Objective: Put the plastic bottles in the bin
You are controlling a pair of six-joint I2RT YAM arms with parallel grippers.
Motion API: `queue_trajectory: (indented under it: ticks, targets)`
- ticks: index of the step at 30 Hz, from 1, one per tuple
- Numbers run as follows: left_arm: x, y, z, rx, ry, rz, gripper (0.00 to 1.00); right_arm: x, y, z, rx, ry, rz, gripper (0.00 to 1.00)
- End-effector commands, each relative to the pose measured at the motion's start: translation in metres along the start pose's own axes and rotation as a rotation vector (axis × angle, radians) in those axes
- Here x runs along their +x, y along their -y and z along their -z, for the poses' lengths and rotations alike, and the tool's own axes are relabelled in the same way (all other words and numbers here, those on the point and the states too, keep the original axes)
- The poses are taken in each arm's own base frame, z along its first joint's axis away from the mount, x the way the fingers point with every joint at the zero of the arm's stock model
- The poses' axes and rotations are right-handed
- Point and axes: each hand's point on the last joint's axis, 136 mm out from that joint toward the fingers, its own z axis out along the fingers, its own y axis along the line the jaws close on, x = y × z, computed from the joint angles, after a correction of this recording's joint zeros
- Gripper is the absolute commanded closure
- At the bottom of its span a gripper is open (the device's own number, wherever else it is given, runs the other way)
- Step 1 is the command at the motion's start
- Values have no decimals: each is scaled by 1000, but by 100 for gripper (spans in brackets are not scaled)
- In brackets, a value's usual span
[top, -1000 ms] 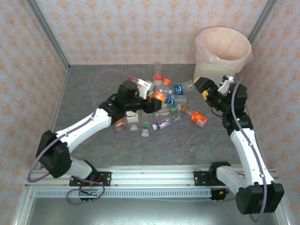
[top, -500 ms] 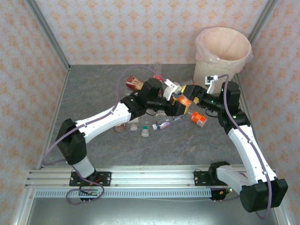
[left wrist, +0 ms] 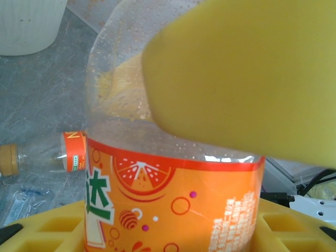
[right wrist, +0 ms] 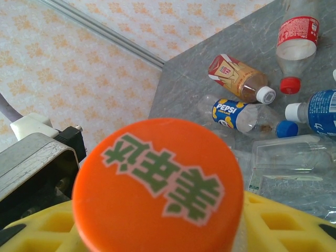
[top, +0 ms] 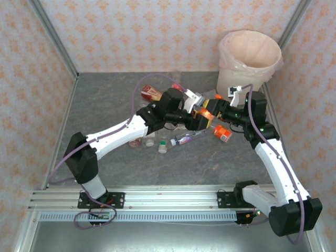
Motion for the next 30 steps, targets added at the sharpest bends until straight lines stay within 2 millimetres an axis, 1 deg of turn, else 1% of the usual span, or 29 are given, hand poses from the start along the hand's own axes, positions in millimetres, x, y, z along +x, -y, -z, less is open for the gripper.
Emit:
queue_trajectory:
  ticks: [1,3,4,5,6,7,10,11,12,16,19,22,25,27,30]
  targets:
    - [-16,4,4,-14,35,-34,82,-8,-4,6,16,36,39,66]
    - [-14,0,4,-30,28,-35,72,-12,-4,6,26,56,49,78]
    - [-12,-2,3,-39,23,-33,62,-16,-2,7,44,75,49,81]
    - [-11,-3,4,-44,22,-34,51,-21,1,9,70,100,48,87]
    - [-10,-4,5,-46,21,-36,43,-25,5,10,92,121,48,94]
    - [-9,-4,7,-53,24,-39,33,-30,8,11,117,147,50,100]
    - [-7,-10,16,-101,44,-47,2,-43,21,15,207,213,44,100]
    - [-5,-14,20,-126,51,-50,0,-49,27,18,245,245,44,100]
    - [-5,-18,24,-153,61,-51,0,-54,31,19,272,266,45,100]
    - [-2,-44,48,-317,119,-40,0,-78,45,30,402,366,62,100]
    - [-3,-68,72,-473,200,-13,0,-98,47,36,460,436,84,100]
    - [-1,-88,101,-622,292,36,0,-119,43,37,484,487,108,100]
    - [6,-106,133,-776,367,85,0,-142,34,37,494,530,148,100]
    - [14,-118,154,-885,401,111,0,-161,25,40,514,571,198,100]
    - [26,-135,191,-1059,446,163,0,-196,9,49,550,663,282,100]
